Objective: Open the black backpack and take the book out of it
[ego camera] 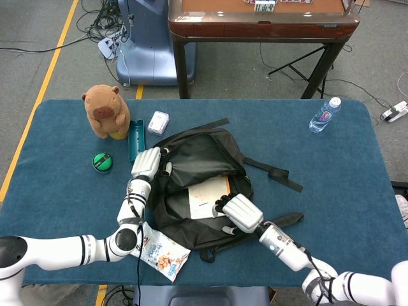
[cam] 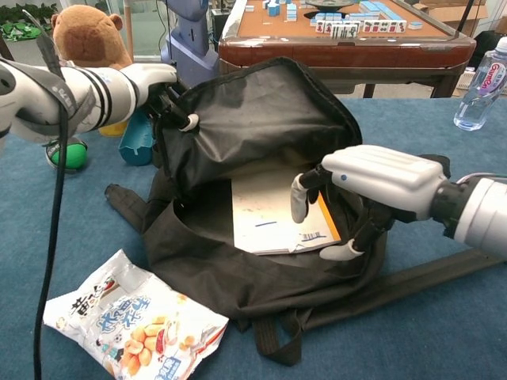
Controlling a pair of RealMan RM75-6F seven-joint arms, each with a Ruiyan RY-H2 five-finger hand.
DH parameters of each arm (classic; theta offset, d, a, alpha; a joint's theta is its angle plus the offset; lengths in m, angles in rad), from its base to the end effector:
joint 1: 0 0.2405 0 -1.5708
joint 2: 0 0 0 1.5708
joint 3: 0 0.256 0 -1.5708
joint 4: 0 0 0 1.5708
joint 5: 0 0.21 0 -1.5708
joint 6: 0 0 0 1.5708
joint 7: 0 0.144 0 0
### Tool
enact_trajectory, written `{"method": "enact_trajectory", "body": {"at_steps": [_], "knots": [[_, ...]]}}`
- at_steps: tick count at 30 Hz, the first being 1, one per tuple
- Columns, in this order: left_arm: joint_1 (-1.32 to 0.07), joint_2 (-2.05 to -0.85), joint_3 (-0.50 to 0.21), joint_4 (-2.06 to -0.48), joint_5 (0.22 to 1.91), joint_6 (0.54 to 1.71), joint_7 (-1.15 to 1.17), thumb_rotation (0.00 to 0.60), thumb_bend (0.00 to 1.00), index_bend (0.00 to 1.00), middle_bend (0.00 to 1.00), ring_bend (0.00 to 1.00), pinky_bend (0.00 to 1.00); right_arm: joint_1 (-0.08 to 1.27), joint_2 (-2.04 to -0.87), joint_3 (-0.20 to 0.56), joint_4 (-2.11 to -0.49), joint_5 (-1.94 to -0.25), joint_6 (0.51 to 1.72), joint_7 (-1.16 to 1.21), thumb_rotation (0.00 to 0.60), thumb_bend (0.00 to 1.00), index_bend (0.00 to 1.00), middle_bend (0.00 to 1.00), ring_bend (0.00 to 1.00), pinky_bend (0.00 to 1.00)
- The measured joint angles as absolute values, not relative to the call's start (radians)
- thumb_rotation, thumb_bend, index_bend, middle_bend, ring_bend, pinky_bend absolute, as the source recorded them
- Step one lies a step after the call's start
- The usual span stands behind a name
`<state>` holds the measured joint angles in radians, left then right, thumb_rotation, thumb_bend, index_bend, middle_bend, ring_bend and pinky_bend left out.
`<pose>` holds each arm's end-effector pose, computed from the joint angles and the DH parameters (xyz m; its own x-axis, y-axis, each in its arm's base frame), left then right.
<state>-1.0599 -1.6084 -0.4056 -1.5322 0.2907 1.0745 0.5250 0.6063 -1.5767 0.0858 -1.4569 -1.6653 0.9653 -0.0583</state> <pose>-0.0619 0.3995 -0.0111 0.0889 0.3443 0.9346 0.9942 0.0259 -0.1041 -0.1460 -0.2745 -0.0413 0.4425 -0.2886 0.8491 -0.7408 -0.6512 0.1647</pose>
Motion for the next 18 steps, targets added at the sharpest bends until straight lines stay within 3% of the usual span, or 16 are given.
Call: {"method": "enact_trajectory", "body": {"at_steps": [9, 18], "knots": [[-1.053, -1.605, -0.405, -1.533, 0.291, 1.066, 0.523, 0.600, 0.55, 0.67, 0.73, 0.67, 0.65, 0.648, -1.699, 0.094, -1.305, -1.613, 0.945, -0.081, 0.600, 0.06, 0.44, 0.37, 0.27, 0.39], [-1.048, -1.605, -0.401, -1.529, 0.297, 1.062, 0.518, 0.600, 0.55, 0.67, 0.73, 0.67, 0.65, 0.667, -1.749, 0.088, -1.212, -1.595, 0.966, -0.090, 0.600, 0.01, 0.40, 0.33, 0.23, 0.37]]}}
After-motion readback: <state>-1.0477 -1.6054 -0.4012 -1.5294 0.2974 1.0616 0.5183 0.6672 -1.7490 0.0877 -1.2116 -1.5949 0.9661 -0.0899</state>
